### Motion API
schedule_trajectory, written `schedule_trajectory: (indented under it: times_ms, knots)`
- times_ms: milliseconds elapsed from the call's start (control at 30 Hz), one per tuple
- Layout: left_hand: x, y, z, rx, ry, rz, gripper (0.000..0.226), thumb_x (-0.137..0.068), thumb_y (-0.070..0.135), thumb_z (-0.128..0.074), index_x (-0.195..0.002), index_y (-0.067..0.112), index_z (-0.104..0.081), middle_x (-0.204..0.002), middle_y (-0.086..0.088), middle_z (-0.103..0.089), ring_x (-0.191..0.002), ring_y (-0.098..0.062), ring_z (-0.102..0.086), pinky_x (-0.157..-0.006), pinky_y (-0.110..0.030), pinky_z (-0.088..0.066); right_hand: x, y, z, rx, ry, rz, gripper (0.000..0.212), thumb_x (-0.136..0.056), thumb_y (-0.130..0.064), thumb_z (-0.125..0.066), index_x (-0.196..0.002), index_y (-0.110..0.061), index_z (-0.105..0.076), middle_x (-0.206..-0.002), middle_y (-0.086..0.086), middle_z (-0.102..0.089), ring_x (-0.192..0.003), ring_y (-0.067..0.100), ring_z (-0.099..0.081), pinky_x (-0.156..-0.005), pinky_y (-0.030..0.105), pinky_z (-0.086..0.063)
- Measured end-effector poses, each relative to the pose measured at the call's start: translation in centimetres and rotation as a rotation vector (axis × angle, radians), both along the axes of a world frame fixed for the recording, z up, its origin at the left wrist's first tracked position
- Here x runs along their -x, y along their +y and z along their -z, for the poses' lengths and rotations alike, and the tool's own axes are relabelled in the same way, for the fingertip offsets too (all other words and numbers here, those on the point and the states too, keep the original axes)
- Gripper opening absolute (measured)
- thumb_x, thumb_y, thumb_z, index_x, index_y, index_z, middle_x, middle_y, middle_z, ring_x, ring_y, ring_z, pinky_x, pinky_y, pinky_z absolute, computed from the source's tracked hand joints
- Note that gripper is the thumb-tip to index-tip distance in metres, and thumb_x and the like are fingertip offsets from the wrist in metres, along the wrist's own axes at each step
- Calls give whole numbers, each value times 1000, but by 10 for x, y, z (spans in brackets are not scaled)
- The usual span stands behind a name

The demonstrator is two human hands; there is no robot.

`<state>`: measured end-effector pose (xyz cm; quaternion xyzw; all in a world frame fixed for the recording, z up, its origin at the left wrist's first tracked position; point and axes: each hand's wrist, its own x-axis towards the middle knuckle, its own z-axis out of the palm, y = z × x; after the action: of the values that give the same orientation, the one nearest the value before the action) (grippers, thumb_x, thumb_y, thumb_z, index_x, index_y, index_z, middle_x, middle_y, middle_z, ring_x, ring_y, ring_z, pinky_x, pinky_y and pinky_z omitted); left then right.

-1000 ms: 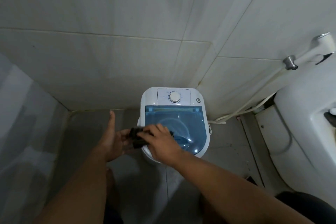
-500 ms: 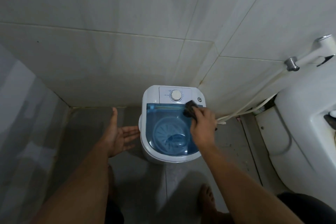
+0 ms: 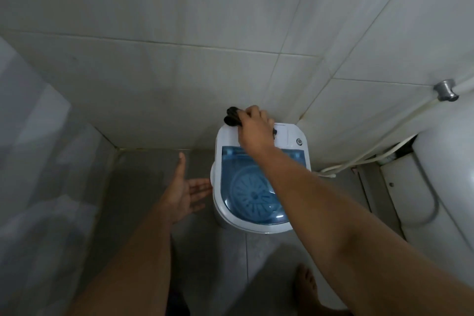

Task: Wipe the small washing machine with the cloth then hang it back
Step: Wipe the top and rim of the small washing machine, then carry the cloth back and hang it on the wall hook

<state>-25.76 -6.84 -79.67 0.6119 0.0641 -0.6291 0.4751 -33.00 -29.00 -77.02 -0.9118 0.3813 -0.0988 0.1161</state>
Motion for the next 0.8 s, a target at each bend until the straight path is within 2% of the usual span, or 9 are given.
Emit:
schedule_trajectory:
  times_ms: [133,200,333,433,533,600,633,700,800]
  knots:
    - [-6,2,5,16,50,-16,126,-55,105,-23,-120,7,-69,-123,-7,-73,-123,-23,-61,-113,-53,-35,3,49,31,89,26,-190,56,-73,-6,-74,-127,-18,-67,-124,14,-62,-103,40,-56,-82,45,-41]
    - [-8,4,6,33,89,-39,123,-55,105,-21,-114,8,-69,-120,-7,-75,-121,-23,-61,-112,-52,-36,13,75,40,115,52,-339,56,-72,-8,-76,-126,-18,-68,-121,12,-64,-103,39,-56,-81,43,-41]
    - [-8,9,1,66,104,-148,117,-61,102,-22,-119,11,-68,-123,-13,-73,-119,-31,-63,-109,-53,-40,43,113,41,133,94,-545,55,-75,-13,-72,-130,-18,-65,-121,11,-63,-109,36,-54,-83,44,-42]
    - [-8,11,-11,-17,-36,-256,114,-69,97,-22,-133,10,-59,-131,-17,-65,-116,-34,-63,-105,-52,-41,86,145,35,172,160,-763,45,-83,-21,-59,-127,-23,-67,-118,5,-64,-107,31,-57,-84,41,-48]
    - [-1,16,-37,-47,-194,-232,106,-81,89,-17,-146,13,-50,-144,-17,-57,-132,-33,-54,-115,-52,-32,146,180,27,204,312,-938,38,-83,-32,-49,-113,-34,-73,-103,-6,-65,-95,21,-62,-83,35,-43]
    - [9,19,-63,-23,-245,-165,99,-85,85,-17,-146,15,-50,-144,-16,-56,-133,-32,-52,-115,-51,-33,179,189,17,65,278,-778,37,-80,-33,-55,-115,-35,-68,-102,-9,-63,-96,19,-59,-84,36,-32]
    - [15,21,-76,-15,-268,-126,96,-85,85,-19,-144,16,-52,-141,-15,-59,-131,-31,-54,-113,-50,-35,190,190,8,-44,186,-606,41,-79,-32,-59,-119,-36,-65,-107,-9,-63,-100,18,-58,-85,36,-31]
    - [28,27,-99,10,-324,-44,86,-88,82,-26,-137,19,-57,-133,-11,-63,-123,-29,-59,-110,-49,-39,203,184,-22,-356,-48,-234,41,-81,-25,-63,-121,-34,-66,-112,-8,-67,-107,16,-59,-90,34,-39]
    - [57,31,-138,68,-395,98,60,-92,70,-42,-121,23,-65,-125,-6,-68,-108,-23,-64,-101,-44,-43,214,168,-84,-792,-375,116,18,-89,-14,-71,-105,-22,-76,-94,-2,-76,-93,17,-70,-85,30,-52]
